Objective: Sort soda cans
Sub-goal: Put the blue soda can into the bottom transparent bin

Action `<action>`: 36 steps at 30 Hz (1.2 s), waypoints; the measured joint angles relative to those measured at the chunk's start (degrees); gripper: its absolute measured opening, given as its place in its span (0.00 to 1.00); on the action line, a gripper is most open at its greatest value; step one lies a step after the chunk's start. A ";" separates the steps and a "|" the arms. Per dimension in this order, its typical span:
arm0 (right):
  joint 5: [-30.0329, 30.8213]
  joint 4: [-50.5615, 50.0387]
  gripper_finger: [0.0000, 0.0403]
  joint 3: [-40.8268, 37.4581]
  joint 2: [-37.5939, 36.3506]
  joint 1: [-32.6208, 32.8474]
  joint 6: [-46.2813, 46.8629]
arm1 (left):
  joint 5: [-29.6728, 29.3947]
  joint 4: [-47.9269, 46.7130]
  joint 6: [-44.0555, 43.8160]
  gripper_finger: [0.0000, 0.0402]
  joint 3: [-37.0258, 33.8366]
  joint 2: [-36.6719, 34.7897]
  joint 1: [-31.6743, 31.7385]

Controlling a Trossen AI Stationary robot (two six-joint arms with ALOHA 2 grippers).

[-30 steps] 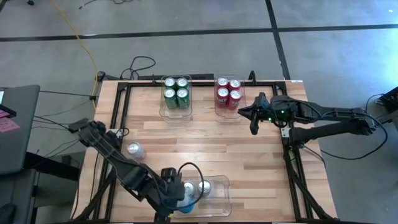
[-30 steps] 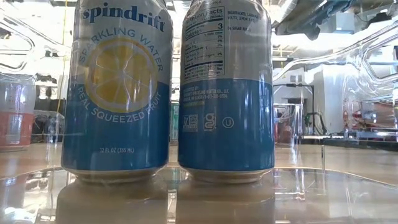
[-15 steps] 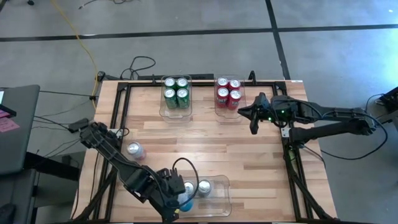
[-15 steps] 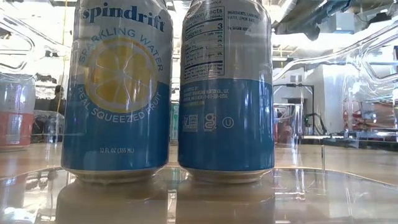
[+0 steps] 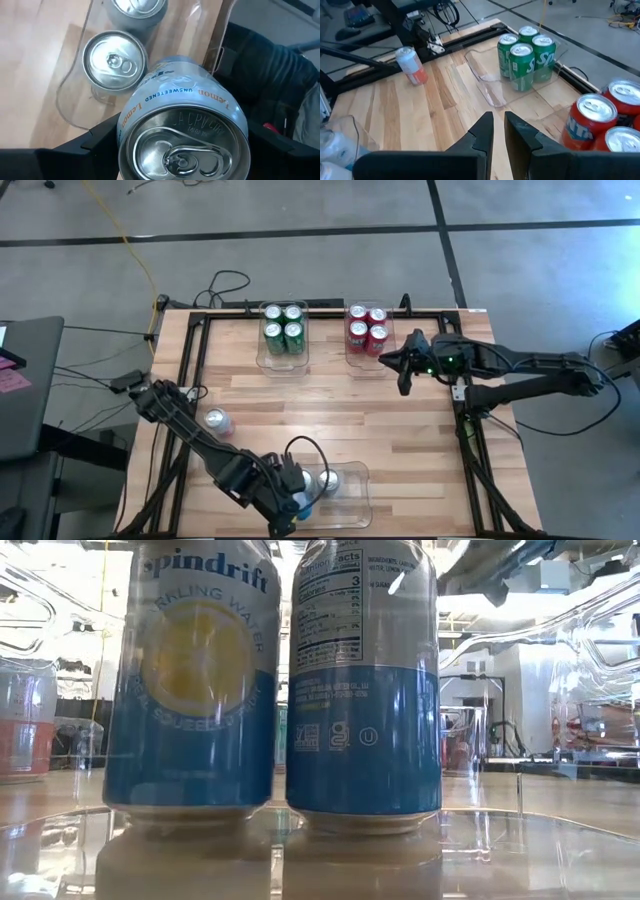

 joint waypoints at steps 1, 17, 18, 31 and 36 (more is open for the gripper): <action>0.00 0.15 0.16 0.00 0.11 0.00 0.00 | 0.13 0.01 -0.66 0.73 0.01 0.37 -0.05; -0.02 0.30 0.16 0.00 0.72 -0.09 -2.55 | -0.77 0.88 -12.51 0.73 0.04 3.94 1.30; -0.02 0.30 0.16 0.00 0.72 -0.09 -2.65 | -1.05 1.39 -13.87 0.73 0.04 4.15 1.31; -0.42 -1.99 0.16 -0.02 0.72 -0.09 -6.06 | 3.62 5.35 -21.44 0.79 0.04 8.79 1.46; -0.60 -2.62 0.16 -0.02 0.71 -0.11 -7.46 | 2.53 5.41 -24.54 0.80 0.00 8.99 1.63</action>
